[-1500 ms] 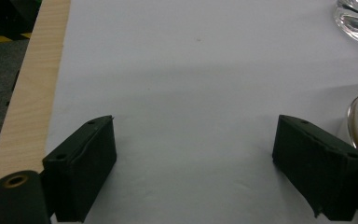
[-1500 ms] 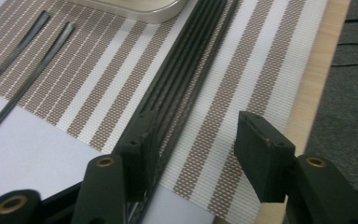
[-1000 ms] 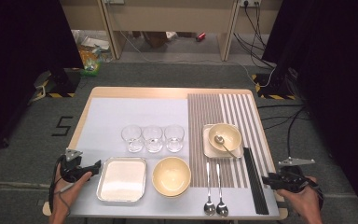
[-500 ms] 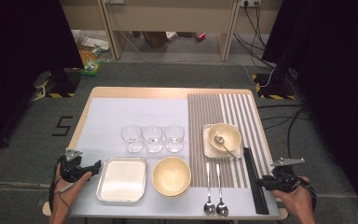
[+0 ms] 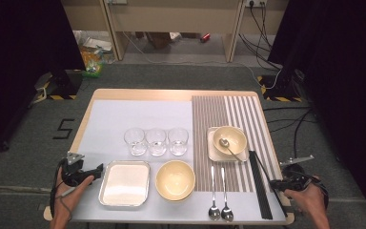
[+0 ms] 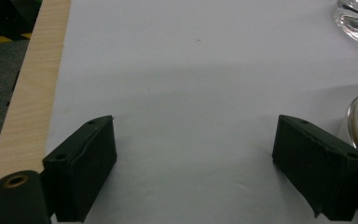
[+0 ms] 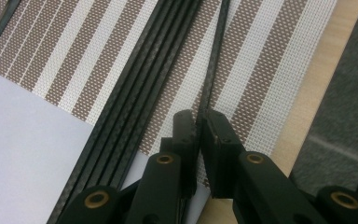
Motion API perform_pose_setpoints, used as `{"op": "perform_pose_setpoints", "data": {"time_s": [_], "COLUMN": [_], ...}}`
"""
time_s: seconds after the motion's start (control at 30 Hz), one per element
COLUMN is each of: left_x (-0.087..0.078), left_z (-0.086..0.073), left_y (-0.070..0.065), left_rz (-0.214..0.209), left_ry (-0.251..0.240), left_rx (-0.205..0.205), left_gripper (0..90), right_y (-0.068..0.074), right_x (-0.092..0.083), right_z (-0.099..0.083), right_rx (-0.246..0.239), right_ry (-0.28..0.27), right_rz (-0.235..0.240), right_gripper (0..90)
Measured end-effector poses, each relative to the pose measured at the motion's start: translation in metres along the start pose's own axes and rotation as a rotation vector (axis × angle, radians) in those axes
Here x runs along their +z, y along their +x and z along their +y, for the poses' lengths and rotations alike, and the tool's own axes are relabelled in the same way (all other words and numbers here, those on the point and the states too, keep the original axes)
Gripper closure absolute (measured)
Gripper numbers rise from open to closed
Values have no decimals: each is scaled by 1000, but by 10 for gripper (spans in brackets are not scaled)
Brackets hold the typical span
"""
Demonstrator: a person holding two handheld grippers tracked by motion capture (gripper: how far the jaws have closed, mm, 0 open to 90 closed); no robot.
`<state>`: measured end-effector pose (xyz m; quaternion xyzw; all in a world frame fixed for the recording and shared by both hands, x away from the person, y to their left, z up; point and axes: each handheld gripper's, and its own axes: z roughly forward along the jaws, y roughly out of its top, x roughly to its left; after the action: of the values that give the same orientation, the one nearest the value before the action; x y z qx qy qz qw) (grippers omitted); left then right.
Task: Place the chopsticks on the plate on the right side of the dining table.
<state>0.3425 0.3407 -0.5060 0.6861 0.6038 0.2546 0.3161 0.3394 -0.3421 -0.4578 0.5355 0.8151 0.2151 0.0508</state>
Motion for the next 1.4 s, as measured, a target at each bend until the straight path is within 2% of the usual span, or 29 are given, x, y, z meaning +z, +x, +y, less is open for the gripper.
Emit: {"op": "perform_pose_setpoints", "data": {"time_s": [0.07, 0.1, 0.17, 0.43, 0.53, 0.6, 0.83, 0.97, 1.1, 1.2, 1.3, 1.37, 1.4], "left_x": [0, 0, 0, 0, 0, 0, 0, 0, 0, 0, 0, 0, 0], "left_z": [0, 0, 0, 0, 0, 0, 0, 0, 0, 0, 0, 0, 0], "left_y": [0, 0, 0, 0, 0, 1, 1, 0, 0, 0, 0, 0, 0], "left_rz": [-1, -1, -1, -2, -6, -7, -8, -6, -5, -5, -5, -5, -6], "left_ry": [-1, -1, -2, -4, -5, -6, -5, -5, -5, -4, -5, -5, -5], "left_rx": [-1, -1, -2, -2, -5, -6, -5, -4, -4, -4, -4, -4, -4], "left_gripper": [126, 126, 126, 127, 127, 126, 124, 124, 124, 123, 123, 123, 123], "right_y": [0, 0, 3, 3, 1, 0, -5, -8, -13, -16, -14, -16, -14], "right_x": [1, 1, 1, 5, 7, 7, 7, 6, -2, -8, -12, -13, -13], "right_z": [3, 5, 9, 30, 36, 37, 40, 40, 44, 49, 56, 61, 64], "right_rx": [20, 10, 23, 58, 69, 93, 139, 138, 139, 107, 112, 81, 96], "right_ry": [25, 33, 64, 218, 253, 266, 281, 269, 236, 215, 205, 192, 188], "right_rz": [-7, -7, -18, -27, -28, -27, 10, 22, 19, 4, 6, 3, 7], "right_gripper": [839, 839, 838, 847, 852, 855, 862, 863, 863, 863, 863, 863, 863]}}
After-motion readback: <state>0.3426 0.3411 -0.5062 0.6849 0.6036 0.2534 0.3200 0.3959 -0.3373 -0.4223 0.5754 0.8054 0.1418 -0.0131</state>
